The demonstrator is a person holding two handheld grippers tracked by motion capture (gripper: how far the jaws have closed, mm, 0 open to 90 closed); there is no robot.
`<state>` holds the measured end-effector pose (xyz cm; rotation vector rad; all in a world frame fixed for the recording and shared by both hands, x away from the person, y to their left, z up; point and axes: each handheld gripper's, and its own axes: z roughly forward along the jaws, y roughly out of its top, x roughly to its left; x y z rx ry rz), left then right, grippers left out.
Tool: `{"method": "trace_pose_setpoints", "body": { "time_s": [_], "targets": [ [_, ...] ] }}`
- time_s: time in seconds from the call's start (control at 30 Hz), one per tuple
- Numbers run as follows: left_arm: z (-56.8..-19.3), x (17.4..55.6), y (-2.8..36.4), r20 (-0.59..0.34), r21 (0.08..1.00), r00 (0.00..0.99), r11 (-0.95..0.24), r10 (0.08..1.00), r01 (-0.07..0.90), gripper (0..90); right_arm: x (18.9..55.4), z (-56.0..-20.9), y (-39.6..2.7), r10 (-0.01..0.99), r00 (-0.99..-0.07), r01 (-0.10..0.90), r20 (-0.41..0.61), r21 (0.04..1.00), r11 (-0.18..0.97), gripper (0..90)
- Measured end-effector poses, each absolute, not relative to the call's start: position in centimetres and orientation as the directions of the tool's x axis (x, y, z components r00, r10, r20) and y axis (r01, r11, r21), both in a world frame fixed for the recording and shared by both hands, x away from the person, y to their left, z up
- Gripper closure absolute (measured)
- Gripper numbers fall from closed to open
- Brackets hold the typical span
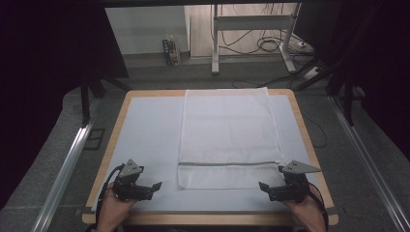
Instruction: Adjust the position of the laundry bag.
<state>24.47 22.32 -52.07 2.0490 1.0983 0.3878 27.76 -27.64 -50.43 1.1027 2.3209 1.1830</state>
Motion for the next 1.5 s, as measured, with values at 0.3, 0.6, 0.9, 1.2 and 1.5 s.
{"method": "trace_pose_setpoints", "body": {
  "time_s": [0.3,0.6,0.9,1.2,1.5],
  "targets": [
    [-51.9,25.2,21.5,-0.024,0.743,0.592,-0.382,0.805,0.549,13.9,28.1,-49.9,-27.3,0.743,-0.668,0.493,0.042,0.773,0.399,2.1],
    [-51.7,26.3,21.2,-0.039,0.759,0.59,-0.36,0.806,0.543,14.6,28.7,-49.5,-26.9,0.755,-0.655,0.496,0.022,0.766,0.408,20.6],
    [-51.5,26.9,20.5,-0.036,0.778,0.611,-0.361,0.791,0.514,20.0,29.6,-49.2,-27.4,0.769,-0.639,0.494,0.018,0.776,0.392,33.2],
    [-51.4,28.8,19.2,-0.012,0.786,0.629,-0.382,0.777,0.487,26.0,31.2,-49.0,-27.4,0.794,-0.608,0.503,-0.012,0.768,0.396,38.2],
    [-51.4,31.1,18.1,-0.026,0.793,0.642,-0.375,0.766,0.479,39.8,32.9,-49.3,-28.3,0.83,-0.556,0.536,-0.049,0.742,0.403,49.4]
  ]
}}
